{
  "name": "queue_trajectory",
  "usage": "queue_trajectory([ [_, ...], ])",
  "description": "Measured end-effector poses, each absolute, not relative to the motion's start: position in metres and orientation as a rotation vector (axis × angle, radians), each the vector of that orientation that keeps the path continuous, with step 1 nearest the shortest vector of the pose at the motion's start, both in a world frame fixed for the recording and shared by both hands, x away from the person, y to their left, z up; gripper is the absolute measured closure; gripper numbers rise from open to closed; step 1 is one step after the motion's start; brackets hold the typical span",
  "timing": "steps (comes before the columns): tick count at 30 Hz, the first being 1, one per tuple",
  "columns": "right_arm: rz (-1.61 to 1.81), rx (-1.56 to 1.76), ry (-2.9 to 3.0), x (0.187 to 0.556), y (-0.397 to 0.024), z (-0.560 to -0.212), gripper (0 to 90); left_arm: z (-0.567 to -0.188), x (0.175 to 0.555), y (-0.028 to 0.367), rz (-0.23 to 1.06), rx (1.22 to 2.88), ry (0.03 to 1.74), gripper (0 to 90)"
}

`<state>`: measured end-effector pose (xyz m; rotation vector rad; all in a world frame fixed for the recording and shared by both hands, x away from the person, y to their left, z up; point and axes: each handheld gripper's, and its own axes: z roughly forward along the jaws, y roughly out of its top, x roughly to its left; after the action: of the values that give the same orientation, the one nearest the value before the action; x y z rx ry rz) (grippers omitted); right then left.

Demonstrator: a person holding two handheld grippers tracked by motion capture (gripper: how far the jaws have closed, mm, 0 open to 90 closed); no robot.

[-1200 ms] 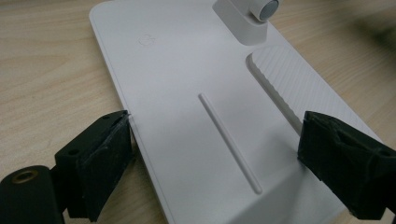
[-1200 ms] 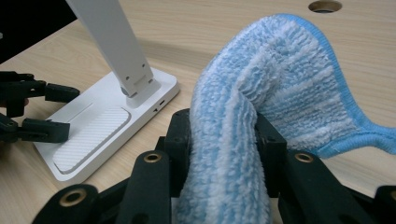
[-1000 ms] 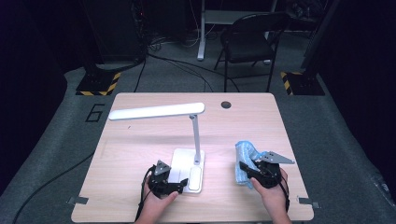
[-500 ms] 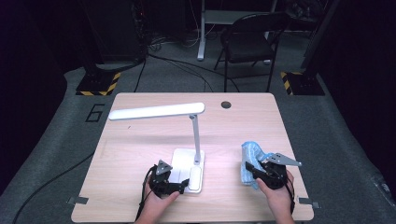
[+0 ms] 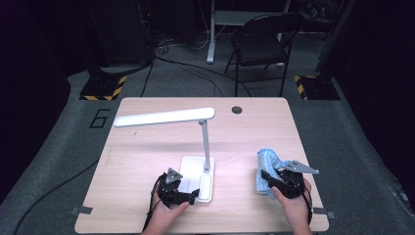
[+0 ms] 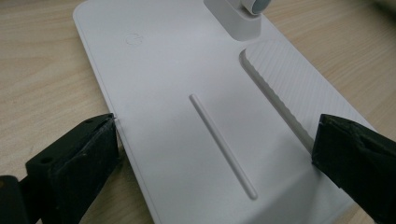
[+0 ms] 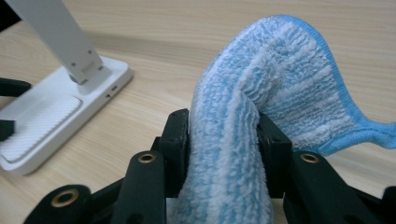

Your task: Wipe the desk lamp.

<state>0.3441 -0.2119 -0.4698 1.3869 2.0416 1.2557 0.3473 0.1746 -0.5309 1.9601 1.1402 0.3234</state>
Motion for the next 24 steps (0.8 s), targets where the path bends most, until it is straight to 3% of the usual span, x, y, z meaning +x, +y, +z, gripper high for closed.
queue_trajectory([
  [10,1.091,1.461,2.042,0.351,-0.225,-0.496,58.9,-0.531,0.348,0.175,0.327,1.961,1.136,0.7],
  [19,1.08,1.442,1.991,0.35,-0.225,-0.496,40.0,-0.531,0.348,0.175,0.325,1.961,1.136,0.7],
  [24,1.109,1.416,1.938,0.346,-0.224,-0.488,35.4,-0.531,0.348,0.175,0.325,1.959,1.137,0.7],
])
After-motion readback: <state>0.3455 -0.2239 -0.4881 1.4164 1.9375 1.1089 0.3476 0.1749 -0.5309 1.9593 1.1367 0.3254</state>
